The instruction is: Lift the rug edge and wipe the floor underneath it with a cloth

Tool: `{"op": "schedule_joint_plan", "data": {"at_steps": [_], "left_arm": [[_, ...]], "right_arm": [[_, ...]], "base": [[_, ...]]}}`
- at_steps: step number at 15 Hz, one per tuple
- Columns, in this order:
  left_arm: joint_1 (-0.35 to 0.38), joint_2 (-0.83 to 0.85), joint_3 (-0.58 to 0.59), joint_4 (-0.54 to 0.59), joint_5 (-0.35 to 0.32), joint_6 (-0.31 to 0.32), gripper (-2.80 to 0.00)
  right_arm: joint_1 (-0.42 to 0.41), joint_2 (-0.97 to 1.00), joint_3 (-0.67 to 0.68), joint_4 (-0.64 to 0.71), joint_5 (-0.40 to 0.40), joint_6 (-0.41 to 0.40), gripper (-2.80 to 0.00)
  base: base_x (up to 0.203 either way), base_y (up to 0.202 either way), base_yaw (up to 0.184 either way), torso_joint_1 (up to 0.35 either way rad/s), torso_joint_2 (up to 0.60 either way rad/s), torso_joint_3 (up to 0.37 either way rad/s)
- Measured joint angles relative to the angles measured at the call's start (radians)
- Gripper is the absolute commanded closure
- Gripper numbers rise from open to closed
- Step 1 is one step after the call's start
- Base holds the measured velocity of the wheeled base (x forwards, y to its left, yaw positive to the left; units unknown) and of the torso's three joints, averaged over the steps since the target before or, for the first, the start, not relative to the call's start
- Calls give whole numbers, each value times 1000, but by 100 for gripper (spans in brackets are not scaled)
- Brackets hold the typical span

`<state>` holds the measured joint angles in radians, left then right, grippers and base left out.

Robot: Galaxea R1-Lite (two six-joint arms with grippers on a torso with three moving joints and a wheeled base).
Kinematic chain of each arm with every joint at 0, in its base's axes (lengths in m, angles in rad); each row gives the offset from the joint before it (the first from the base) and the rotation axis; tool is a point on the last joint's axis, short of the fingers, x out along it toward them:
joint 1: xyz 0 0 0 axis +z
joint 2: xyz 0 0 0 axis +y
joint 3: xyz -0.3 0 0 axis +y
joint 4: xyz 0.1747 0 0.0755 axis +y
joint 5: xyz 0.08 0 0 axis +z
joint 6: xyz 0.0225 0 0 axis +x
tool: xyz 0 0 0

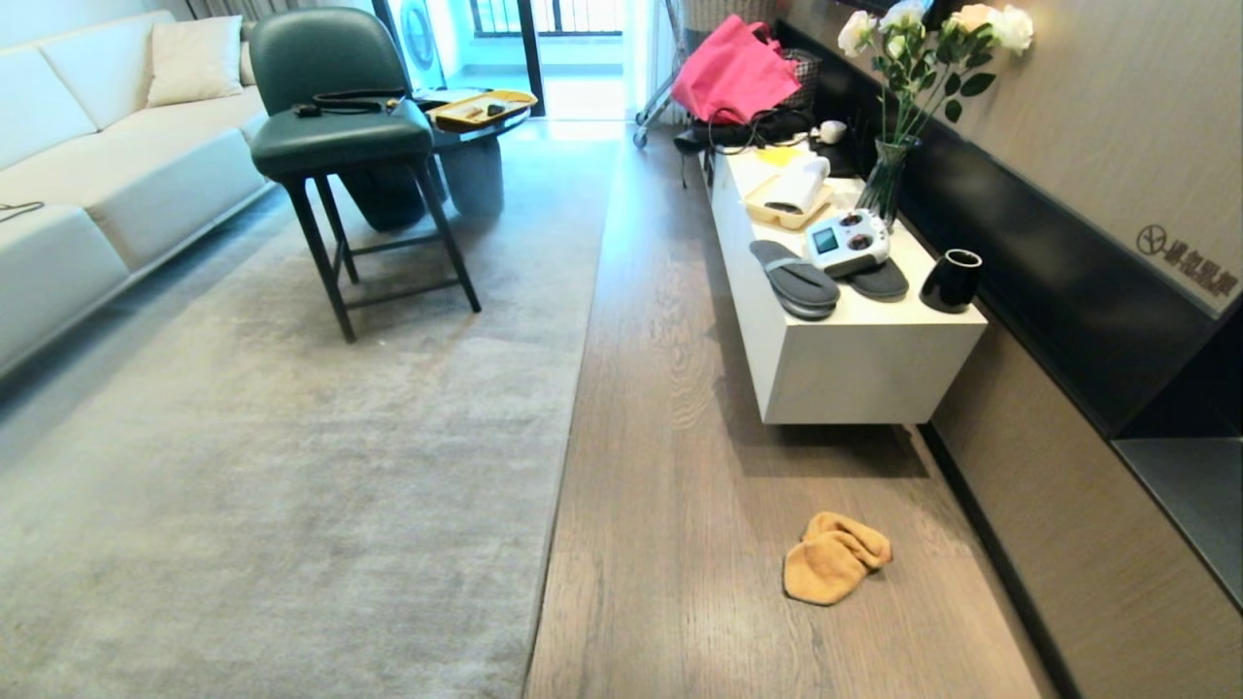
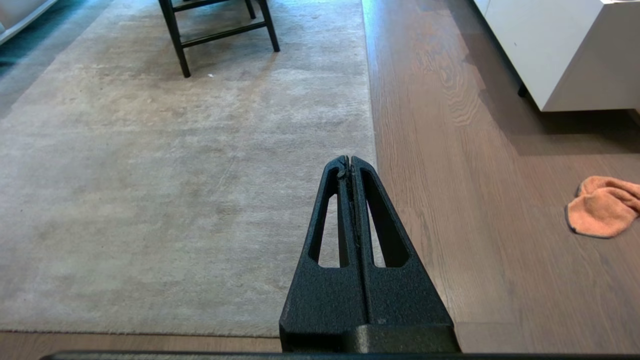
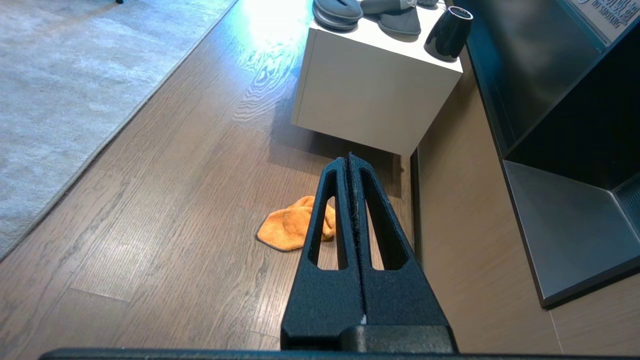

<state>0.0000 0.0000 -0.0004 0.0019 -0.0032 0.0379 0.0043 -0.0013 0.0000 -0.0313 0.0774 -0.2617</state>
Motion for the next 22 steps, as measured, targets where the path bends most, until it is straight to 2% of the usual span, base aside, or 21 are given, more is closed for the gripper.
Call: {"op": "schedule_joint_plan", "data": {"at_steps": [6,11,22], "left_arm": [[0,0,0,0,0,0,0],[0,0,0,0,0,0,0],[0,0,0,0,0,0,0]], "right_arm": [[0,0,0,0,0,15,0],[0,0,0,38,-12,150,0],[0,0,0,37,-13,157,0]], "base": [[0,0,0,0,0,0],[0,0,0,0,0,0],[0,0,0,0,0,0]]}}
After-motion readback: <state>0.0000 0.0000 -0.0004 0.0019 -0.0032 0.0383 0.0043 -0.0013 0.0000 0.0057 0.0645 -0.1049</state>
